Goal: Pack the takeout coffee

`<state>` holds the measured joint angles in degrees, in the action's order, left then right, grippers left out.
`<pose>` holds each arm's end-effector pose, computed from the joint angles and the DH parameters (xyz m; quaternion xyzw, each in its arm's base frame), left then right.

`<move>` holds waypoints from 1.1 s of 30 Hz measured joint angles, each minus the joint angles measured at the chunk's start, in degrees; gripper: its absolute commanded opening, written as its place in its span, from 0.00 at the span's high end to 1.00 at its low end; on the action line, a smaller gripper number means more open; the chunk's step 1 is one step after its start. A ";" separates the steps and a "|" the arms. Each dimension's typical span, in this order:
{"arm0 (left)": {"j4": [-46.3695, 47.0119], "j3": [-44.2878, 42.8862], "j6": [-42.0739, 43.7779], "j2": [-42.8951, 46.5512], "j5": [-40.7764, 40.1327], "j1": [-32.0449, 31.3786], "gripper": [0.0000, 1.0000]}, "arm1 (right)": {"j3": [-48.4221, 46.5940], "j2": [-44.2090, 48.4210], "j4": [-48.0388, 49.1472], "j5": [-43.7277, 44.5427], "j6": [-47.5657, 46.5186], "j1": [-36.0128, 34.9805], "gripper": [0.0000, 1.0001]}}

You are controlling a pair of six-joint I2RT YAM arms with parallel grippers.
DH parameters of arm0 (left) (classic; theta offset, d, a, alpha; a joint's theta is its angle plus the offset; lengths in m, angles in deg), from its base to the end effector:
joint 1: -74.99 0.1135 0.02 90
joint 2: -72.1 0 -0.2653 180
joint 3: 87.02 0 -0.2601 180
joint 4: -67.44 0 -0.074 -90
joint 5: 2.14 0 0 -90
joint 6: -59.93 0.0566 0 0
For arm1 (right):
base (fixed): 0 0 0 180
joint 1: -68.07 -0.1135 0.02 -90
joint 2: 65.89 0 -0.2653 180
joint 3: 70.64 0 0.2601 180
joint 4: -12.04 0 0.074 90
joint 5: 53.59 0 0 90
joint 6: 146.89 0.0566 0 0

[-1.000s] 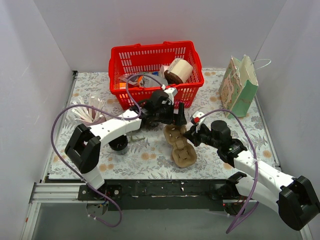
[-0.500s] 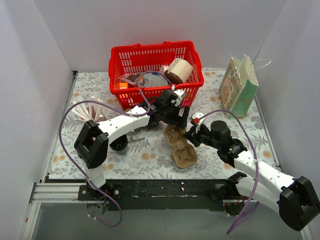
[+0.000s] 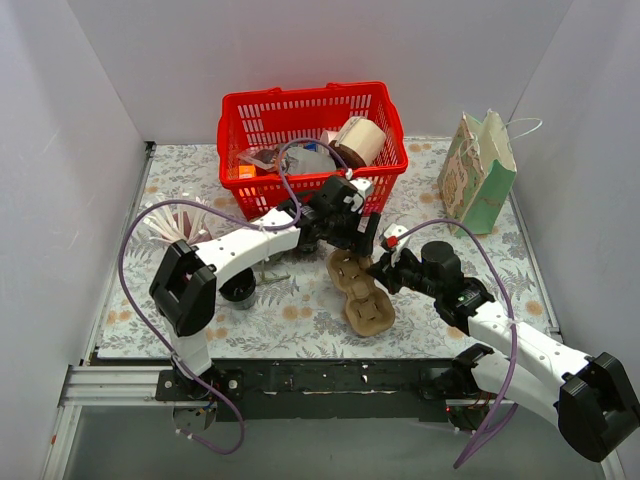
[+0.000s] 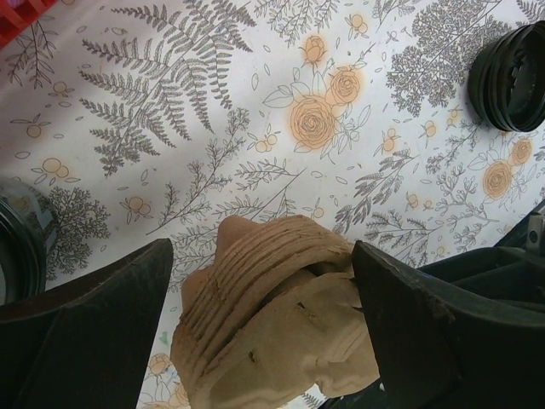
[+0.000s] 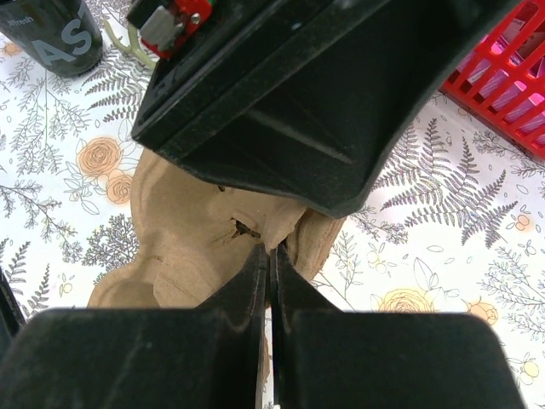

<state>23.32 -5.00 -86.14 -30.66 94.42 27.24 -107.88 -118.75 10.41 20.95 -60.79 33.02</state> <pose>0.2799 -0.3178 0.2524 -0.0478 0.9338 -0.3089 0.1740 0.1822 0.1462 0.2168 -0.3412 0.7256 0.2621 0.5370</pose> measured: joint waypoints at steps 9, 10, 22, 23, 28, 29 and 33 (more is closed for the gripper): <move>-3.61 -6.54 2.45 -4.92 -1.51 -0.11 0.17 | -0.02 0.66 -0.20 0.24 -0.52 0.00 0.99; -3.67 -6.62 2.58 -5.42 -1.33 -0.11 0.19 | 0.00 0.96 -0.50 0.35 -0.48 0.00 0.99; -3.19 -6.86 1.81 -6.10 0.09 -0.46 0.21 | 0.07 6.67 -4.70 0.35 -0.37 -0.02 0.99; -3.04 -6.86 1.44 -6.21 0.44 -0.39 0.22 | 0.09 6.73 -4.79 0.35 -0.35 -0.02 0.99; -1.22 -6.34 -1.11 -7.17 4.61 1.29 0.25 | 0.15 6.93 -4.59 0.35 -0.02 0.00 0.99; -0.37 -5.62 -1.62 -7.17 5.70 1.90 0.25 | 0.26 7.21 -4.28 0.35 0.07 0.00 0.99; 3.19 -2.64 -1.14 -7.04 8.63 3.67 0.26 | 1.99 9.51 -2.97 -0.02 0.68 -0.02 0.99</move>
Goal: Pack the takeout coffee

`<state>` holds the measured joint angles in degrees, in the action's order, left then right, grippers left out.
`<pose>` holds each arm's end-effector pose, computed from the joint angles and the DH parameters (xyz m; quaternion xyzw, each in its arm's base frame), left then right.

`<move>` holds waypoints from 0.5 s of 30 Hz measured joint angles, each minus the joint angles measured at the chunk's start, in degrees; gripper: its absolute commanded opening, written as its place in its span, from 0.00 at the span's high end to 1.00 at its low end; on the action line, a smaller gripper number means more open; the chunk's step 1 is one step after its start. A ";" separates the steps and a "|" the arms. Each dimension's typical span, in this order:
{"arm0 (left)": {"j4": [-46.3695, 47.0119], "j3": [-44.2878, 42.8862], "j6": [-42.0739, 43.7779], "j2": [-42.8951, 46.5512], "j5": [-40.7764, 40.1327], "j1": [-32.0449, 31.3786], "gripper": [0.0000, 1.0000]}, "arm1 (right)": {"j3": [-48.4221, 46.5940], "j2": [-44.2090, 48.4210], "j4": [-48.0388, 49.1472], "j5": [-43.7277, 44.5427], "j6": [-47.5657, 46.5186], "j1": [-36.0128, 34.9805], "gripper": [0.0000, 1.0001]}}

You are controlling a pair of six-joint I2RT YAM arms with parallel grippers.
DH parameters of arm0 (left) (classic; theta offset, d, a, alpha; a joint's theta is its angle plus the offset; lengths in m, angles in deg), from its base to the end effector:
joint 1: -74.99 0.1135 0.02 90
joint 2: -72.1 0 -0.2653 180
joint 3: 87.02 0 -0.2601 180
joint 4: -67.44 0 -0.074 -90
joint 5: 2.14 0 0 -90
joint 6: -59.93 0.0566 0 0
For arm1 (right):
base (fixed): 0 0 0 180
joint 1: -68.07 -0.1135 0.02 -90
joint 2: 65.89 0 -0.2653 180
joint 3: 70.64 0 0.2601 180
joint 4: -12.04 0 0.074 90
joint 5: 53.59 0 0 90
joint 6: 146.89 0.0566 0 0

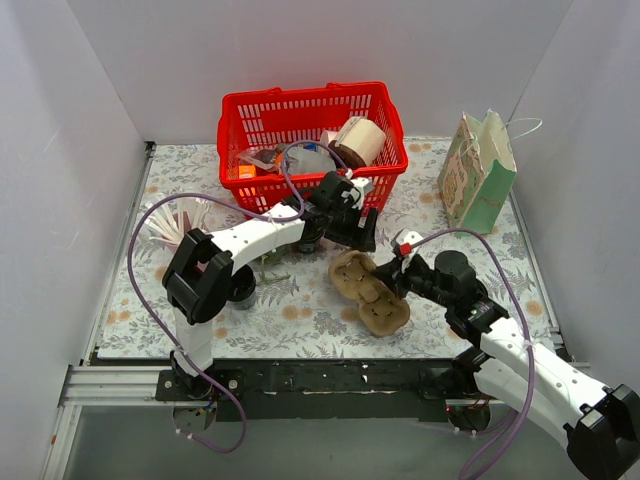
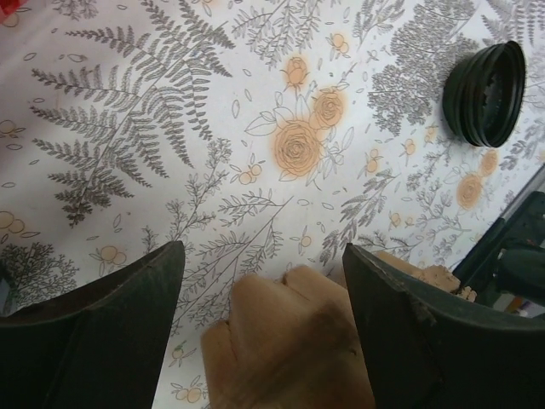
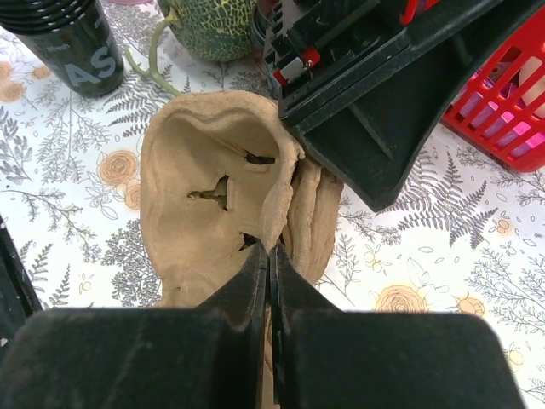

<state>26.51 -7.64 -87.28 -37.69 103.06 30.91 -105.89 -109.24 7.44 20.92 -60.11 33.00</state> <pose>0.3123 -0.3231 0.2230 -0.0617 0.9308 -0.3403 0.1183 0.1632 0.1330 0.2307 -0.3333 0.7034 0.2710 0.5662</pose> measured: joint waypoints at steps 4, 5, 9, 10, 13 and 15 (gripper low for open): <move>3.76 2.91 -0.33 1.16 2.16 0.35 0.26 | 0.39 1.70 1.40 -1.25 0.70 -0.02 0.99; 4.28 3.48 -0.76 1.42 2.45 0.48 0.26 | 0.39 1.86 1.75 -1.46 1.07 -0.07 0.99; 4.96 5.33 -1.14 1.57 2.75 0.85 0.26 | 0.39 2.49 1.92 -1.70 2.03 -0.15 0.99; 5.31 5.33 -1.33 1.57 2.73 0.85 0.26 | 0.39 2.71 1.92 -1.81 2.19 -0.22 0.99; 5.55 5.33 -1.75 1.57 2.16 0.85 0.26 | 0.37 3.04 1.77 -1.70 2.60 -0.22 0.99; 5.60 5.29 -1.84 1.57 1.73 0.85 0.22 | 0.37 2.73 1.66 -1.01 2.80 -0.24 0.99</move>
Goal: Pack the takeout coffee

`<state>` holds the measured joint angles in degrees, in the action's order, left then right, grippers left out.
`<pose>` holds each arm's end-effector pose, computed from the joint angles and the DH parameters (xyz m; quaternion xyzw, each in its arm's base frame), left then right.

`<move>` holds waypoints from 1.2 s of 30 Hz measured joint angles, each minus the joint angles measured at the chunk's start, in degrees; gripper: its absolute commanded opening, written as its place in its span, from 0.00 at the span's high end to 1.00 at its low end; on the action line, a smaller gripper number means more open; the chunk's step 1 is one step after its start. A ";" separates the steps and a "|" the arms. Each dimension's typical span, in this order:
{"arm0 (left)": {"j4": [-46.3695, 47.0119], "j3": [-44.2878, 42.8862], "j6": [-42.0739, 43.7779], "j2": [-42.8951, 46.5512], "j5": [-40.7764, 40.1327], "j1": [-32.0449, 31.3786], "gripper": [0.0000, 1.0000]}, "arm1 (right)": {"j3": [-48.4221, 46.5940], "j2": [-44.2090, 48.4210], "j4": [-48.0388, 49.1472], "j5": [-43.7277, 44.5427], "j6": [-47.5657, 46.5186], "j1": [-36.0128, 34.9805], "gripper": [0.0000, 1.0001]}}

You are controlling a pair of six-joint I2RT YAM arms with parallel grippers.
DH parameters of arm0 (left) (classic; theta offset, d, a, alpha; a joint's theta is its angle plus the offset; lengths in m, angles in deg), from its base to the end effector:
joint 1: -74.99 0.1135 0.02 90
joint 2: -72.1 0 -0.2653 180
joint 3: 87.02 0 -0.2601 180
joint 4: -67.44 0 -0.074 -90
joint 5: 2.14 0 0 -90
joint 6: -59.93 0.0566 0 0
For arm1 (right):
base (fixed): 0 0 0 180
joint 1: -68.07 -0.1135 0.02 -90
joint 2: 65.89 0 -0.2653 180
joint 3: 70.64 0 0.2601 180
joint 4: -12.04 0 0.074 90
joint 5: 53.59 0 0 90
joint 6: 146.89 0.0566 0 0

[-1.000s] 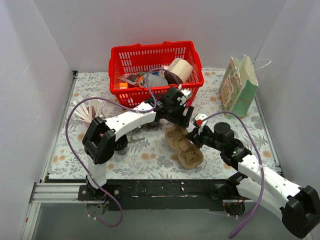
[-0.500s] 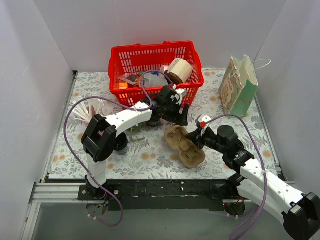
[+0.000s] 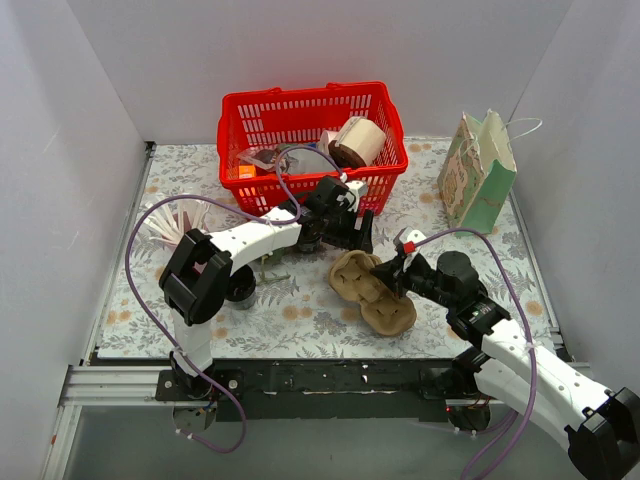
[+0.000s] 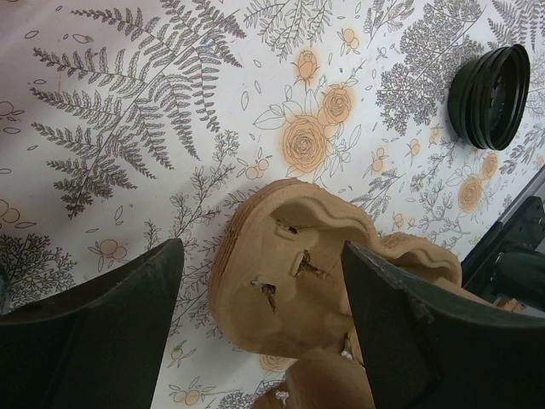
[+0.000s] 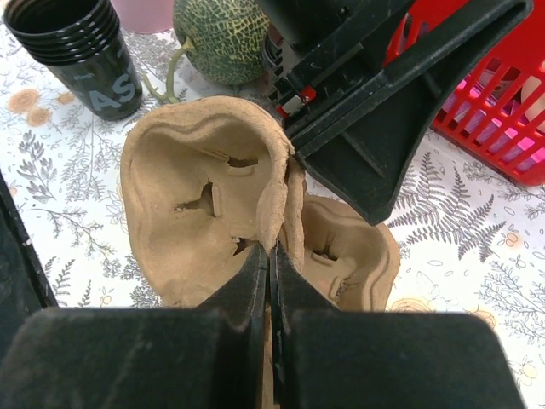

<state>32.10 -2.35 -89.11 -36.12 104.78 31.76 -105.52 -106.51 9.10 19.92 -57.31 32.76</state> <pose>0.3107 -0.3146 0.2119 -0.0751 0.9226 -0.3608 0.1142 0.1574 0.1312 0.2408 -0.3192 0.6859 0.2971 0.5826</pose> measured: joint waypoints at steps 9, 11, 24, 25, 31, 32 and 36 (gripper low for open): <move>-4.46 -4.31 -1.18 -1.86 -6.86 -0.92 0.15 | -2.75 -4.72 -3.67 5.81 3.69 -0.07 0.99; -4.98 -5.53 -1.49 -2.62 -7.56 -0.98 0.14 | -2.75 -4.37 -4.17 7.17 5.03 -0.07 0.99; -4.68 -7.61 -2.40 -2.10 -10.97 -1.16 0.02 | -1.95 -5.60 -4.79 11.54 12.15 1.79 0.99; -4.22 -7.48 -2.86 -1.44 -11.43 -1.18 0.02 | -1.95 -6.10 -4.90 11.76 12.50 2.12 0.99; 1.33 -5.27 -5.16 8.13 -11.80 0.59 0.02 | -1.95 -6.51 -5.62 11.82 14.01 3.58 0.99; 2.51 -4.35 -5.35 10.36 -11.04 0.85 0.02 | -1.95 -6.51 -5.64 11.78 14.10 3.76 0.99; 7.23 0.92 -7.26 18.05 -6.58 0.87 0.02 | -1.86 -5.75 -5.75 11.26 14.27 4.04 0.99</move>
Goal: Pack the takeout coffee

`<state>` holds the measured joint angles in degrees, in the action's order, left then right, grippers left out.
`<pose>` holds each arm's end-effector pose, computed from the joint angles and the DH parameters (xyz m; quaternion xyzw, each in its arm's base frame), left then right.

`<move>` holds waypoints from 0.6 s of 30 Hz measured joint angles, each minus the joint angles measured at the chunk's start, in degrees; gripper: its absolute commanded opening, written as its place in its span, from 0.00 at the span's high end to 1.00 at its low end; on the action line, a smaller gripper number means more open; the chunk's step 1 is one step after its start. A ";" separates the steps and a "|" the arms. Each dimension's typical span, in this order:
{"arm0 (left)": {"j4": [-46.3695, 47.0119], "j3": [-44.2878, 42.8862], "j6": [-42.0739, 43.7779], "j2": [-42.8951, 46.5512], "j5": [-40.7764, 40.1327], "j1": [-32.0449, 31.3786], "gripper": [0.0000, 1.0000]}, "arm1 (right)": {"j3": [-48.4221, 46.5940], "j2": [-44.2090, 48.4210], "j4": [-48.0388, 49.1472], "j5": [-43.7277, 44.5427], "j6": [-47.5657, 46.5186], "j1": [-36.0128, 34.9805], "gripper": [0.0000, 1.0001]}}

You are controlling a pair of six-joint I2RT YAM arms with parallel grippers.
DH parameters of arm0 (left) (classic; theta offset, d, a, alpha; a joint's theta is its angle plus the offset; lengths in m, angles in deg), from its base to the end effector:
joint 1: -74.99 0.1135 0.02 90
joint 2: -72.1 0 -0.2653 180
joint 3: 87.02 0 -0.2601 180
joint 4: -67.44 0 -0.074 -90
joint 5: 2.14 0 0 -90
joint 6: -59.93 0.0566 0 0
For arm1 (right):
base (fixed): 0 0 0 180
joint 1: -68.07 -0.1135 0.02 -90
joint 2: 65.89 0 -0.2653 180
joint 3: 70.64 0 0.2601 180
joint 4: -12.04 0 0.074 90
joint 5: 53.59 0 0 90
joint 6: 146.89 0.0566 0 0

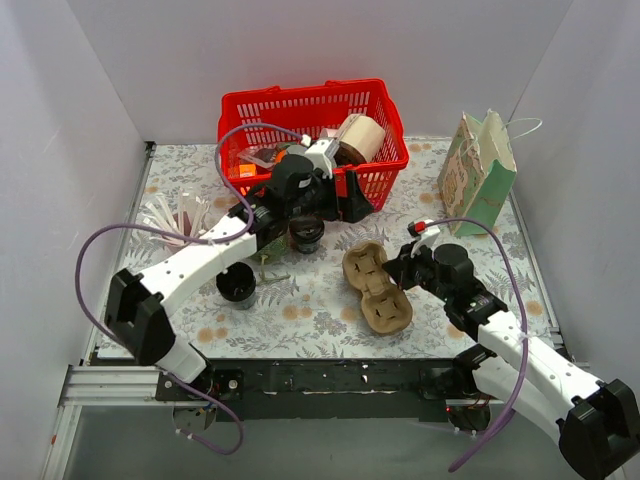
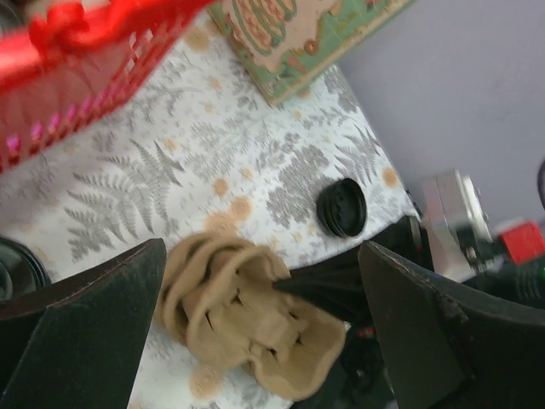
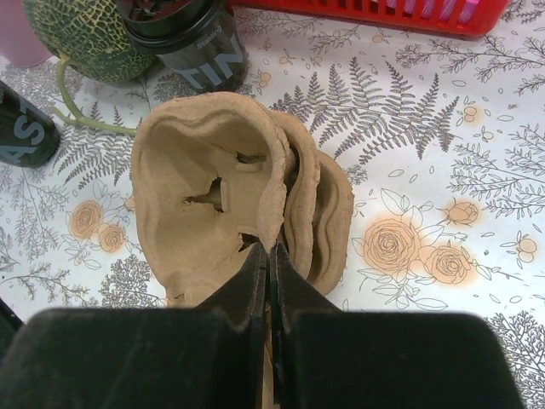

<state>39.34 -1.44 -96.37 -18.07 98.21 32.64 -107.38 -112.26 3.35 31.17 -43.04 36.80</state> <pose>0.2879 -0.2762 0.3456 -0.1250 0.8266 -0.4856 0.2556 0.1829 0.1171 0.2210 -0.1491 0.7964 0.2586 0.5259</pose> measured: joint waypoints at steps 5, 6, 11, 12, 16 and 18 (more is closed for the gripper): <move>4.20 17.88 -7.85 13.20 0.72 -0.44 0.11 | 2.03 2.99 1.38 -1.20 0.28 0.63 0.99; 4.50 21.07 -9.31 15.34 0.52 -0.55 0.15 | 2.32 3.34 1.57 -1.33 0.46 0.85 0.99; 6.38 32.13 -17.42 22.12 -1.51 -0.66 0.28 | 2.62 3.58 1.60 -1.44 1.36 1.40 0.99; 6.62 33.14 -18.58 22.36 -1.77 -0.68 0.35 | 2.62 3.58 1.62 -1.55 1.51 1.51 0.99; 8.52 35.28 -23.69 20.44 -2.91 -0.68 0.35 | 2.62 3.58 2.03 -2.47 2.60 1.68 0.99; 9.53 35.65 -25.40 18.93 -3.21 -0.68 0.35 | 2.62 3.56 2.32 -2.89 2.99 1.79 0.99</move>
<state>48.87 34.21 -121.77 0.86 94.99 31.96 -104.76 -108.70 5.67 28.29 -40.05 38.59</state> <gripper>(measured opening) 0.652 0.032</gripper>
